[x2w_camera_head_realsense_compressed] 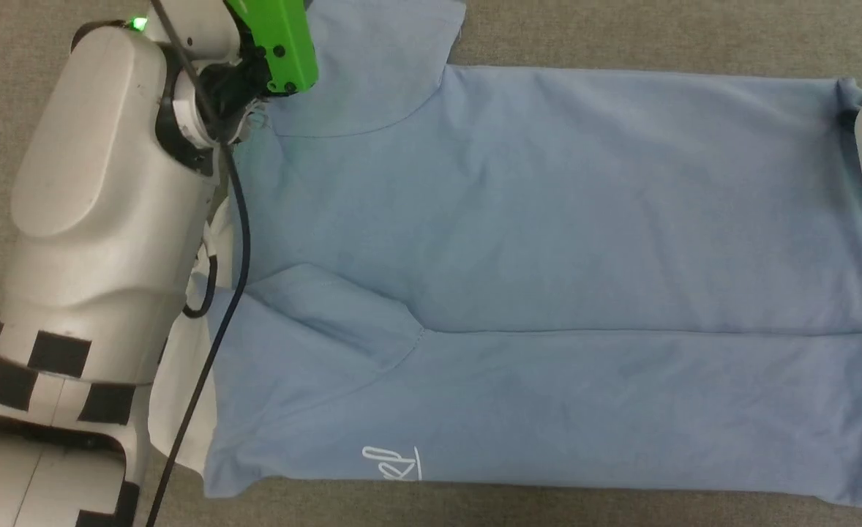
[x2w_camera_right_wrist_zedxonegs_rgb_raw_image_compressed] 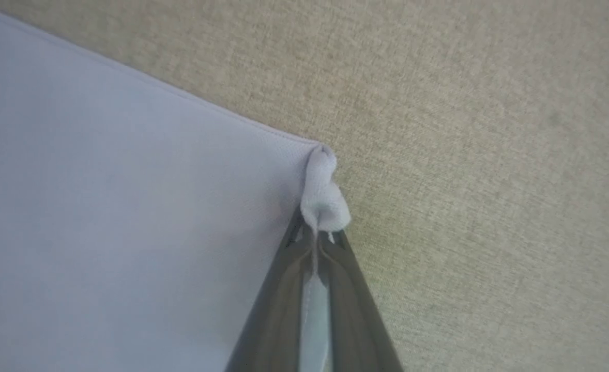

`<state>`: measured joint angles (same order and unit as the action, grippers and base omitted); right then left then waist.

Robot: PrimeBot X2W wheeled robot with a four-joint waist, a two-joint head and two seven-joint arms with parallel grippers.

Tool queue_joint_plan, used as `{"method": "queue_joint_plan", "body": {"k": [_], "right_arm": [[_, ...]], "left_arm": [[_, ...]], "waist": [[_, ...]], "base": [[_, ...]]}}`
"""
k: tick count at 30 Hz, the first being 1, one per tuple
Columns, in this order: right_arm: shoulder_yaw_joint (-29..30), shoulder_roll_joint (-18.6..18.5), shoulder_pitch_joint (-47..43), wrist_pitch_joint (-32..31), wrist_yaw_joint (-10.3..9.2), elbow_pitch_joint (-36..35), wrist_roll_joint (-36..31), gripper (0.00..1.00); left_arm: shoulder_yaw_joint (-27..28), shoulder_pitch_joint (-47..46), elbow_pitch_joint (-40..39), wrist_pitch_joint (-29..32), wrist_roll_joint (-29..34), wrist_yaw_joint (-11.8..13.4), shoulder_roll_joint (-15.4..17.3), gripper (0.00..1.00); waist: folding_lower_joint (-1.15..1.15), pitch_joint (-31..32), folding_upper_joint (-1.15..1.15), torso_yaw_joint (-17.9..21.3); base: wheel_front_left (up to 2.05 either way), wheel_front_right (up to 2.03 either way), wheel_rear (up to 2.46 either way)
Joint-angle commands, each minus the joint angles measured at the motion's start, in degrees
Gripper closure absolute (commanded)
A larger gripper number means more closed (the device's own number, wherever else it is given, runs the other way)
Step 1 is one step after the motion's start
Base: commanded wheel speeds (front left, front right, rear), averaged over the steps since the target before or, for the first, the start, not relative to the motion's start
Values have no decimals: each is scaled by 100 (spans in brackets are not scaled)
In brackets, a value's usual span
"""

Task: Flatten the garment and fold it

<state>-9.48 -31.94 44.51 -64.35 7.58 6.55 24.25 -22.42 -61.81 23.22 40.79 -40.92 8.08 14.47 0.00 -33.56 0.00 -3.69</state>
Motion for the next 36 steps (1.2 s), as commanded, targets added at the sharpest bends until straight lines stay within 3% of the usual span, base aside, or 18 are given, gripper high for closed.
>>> {"method": "queue_joint_plan", "body": {"k": [1, 7, 13, 24, 36], "right_arm": [[44, 82, -100, 148, -9, 74, 5, 100], [337, 308, -295, 769, -9, 95, 175, 100], [502, 363, -936, 1104, -9, 160, 281, 100], [986, 720, -2200, 1399, -9, 320, 366, 100], [1560, 1031, -3196, 1540, -9, 280, 297, 100]], "left_arm": [[58, 122, -38, -105, -54, -66, 39, 100], [296, 553, -313, -571, -286, -288, 108, 100], [447, 1368, -780, -758, -452, -319, 306, 100], [772, 3104, -1849, -748, -688, 113, 725, 100], [976, 4808, -2660, -878, -1043, 419, 701, 100]], "waist": [[0, 186, 0, 28], [0, 853, 0, 45], [0, 1628, 0, 18], [0, 2538, 0, -75], [0, 2849, 0, -75]], "base": [[0, 0, 0], [0, 0, 0], [0, 0, 0], [0, 0, 0], [0, 0, 0]]}}
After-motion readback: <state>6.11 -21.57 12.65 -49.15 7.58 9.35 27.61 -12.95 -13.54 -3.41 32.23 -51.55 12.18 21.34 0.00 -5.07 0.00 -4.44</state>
